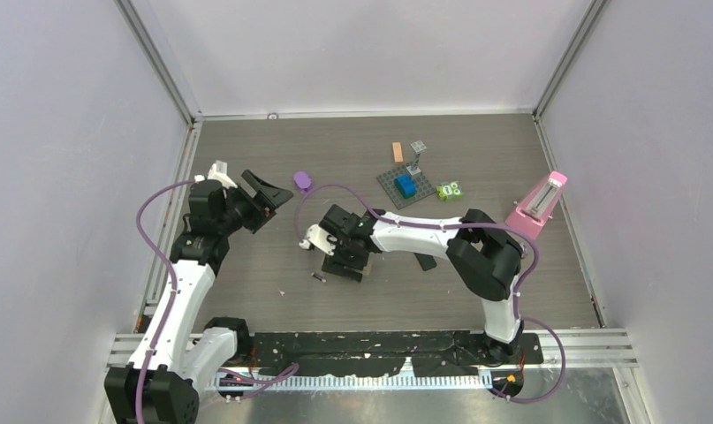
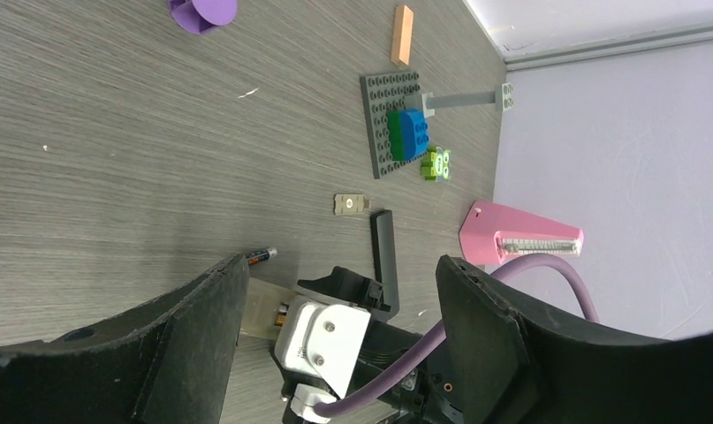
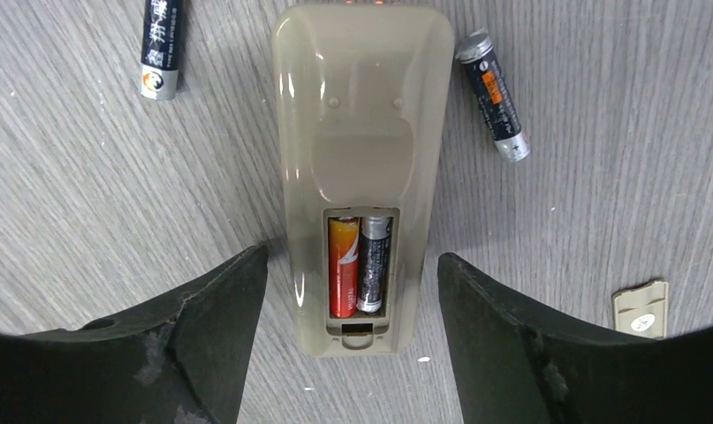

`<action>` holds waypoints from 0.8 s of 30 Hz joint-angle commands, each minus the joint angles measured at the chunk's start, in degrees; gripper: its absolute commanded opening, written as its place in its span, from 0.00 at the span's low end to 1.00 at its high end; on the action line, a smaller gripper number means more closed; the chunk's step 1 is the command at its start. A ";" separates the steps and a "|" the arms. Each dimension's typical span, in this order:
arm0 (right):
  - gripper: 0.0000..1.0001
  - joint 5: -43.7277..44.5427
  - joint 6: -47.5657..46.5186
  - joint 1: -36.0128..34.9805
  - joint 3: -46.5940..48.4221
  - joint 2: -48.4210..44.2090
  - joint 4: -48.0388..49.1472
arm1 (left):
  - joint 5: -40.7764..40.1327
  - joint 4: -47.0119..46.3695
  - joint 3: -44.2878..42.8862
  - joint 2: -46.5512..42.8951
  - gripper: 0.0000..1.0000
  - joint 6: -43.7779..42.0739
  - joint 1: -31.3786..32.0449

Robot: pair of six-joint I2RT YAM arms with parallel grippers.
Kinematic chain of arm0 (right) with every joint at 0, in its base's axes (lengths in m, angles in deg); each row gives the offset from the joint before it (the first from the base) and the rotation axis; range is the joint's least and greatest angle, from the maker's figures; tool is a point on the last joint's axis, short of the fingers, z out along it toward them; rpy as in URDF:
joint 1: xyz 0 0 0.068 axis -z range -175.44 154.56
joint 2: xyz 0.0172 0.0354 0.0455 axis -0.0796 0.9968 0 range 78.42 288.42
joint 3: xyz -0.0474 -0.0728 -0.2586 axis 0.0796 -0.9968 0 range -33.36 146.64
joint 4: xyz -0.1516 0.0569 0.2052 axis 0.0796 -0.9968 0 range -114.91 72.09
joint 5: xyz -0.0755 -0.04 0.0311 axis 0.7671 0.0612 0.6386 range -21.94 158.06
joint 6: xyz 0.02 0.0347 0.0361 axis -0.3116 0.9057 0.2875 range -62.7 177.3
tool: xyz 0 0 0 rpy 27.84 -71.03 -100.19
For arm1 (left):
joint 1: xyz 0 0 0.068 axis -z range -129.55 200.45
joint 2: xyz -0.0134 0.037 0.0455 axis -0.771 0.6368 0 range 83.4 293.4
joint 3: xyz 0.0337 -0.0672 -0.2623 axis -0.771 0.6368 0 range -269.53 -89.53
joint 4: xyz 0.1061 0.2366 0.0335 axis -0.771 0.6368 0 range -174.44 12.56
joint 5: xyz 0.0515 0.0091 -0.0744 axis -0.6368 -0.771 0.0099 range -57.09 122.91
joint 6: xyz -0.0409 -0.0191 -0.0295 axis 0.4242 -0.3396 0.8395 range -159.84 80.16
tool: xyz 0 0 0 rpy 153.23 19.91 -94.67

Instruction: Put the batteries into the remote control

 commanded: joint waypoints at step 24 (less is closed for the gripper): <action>0.41 19.17 38.28 20.06 -3.65 -9.31 6.86 | 3.48 -3.41 1.52 0.07 0.78 0.51 -0.56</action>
